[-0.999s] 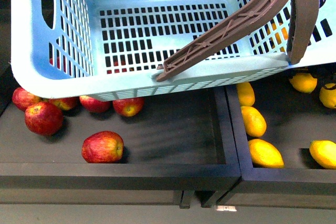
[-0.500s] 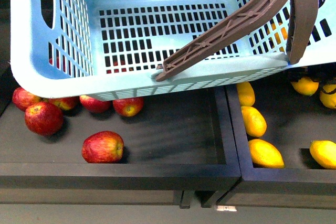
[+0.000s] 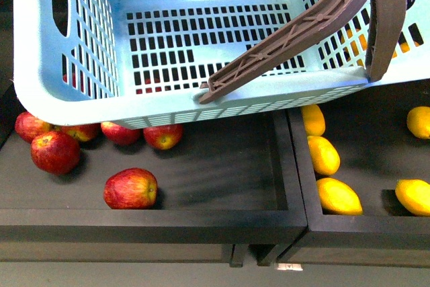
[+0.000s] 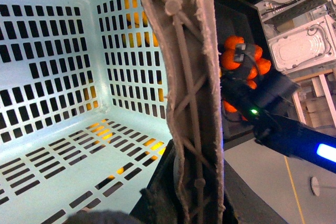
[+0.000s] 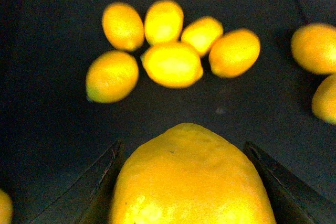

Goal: Pick lemon and mango into basket

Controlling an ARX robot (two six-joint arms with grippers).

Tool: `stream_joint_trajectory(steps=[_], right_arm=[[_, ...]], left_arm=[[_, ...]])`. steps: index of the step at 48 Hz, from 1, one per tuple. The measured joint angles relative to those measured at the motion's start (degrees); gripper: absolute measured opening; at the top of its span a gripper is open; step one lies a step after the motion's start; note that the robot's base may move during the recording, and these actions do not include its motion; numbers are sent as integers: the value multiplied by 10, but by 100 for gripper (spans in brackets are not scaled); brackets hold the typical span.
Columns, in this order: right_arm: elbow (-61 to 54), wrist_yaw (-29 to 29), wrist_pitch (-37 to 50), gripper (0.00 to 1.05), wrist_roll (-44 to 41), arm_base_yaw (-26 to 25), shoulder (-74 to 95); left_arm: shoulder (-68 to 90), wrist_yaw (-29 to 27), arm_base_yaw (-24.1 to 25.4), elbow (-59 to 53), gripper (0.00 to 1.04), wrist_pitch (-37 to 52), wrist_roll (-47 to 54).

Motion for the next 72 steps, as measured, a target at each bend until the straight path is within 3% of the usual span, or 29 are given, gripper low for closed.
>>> stream_joint_trajectory(steps=[9,18,38,41,50,53,57,59,62,72], right_arm=[[-117,-43,20,59,26,15,-178],[-172,-58,18,59,53,75,-322],[-138,47,-7,59,48,280,-319],[-129,33,-7,60,43,292,-297],[-157,76,15,94,59,304,-312],[-179,92,28,97,69,302,-339],[-198,99,34,96,77,299,-374],[-206,135,63,92,77,299,-389],[-257,198,149,79,76,295,-415],[-430,179,221,37,75,262,-500]], left_arm=[[0,1,0,0,7,0,0],[0,0,0,0,7,0,0],[0,0,0,0,7,0,0],[0,0,0,0,7,0,0],[0,-2,0,0,7,0,0],[0,-4,0,0,7,0,2],[0,0,0,-2,7,-2,-1],[0,-2,0,-2,7,-2,-4],[0,-2,0,-2,7,-2,0],[0,0,0,-2,7,-2,-1]])
